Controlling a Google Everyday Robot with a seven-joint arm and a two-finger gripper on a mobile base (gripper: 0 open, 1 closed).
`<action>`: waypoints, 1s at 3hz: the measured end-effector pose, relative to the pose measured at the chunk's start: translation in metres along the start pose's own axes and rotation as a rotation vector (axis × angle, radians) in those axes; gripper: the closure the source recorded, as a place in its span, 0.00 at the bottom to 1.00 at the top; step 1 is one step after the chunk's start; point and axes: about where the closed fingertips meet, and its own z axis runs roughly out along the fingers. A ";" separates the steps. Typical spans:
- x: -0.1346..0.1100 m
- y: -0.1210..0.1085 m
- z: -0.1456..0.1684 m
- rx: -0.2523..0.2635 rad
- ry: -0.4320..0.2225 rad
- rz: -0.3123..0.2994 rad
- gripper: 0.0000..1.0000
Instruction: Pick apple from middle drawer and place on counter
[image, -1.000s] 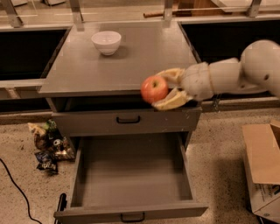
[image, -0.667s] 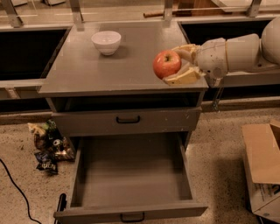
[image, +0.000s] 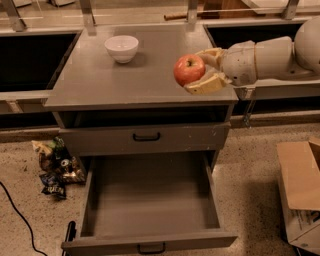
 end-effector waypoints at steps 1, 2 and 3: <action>0.021 -0.034 0.014 0.004 0.018 0.075 1.00; 0.041 -0.079 0.029 0.035 0.033 0.172 1.00; 0.062 -0.115 0.039 0.116 0.067 0.295 1.00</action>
Offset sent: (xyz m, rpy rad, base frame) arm 0.1577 -0.0300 -0.0202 0.0819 0.2303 -0.2098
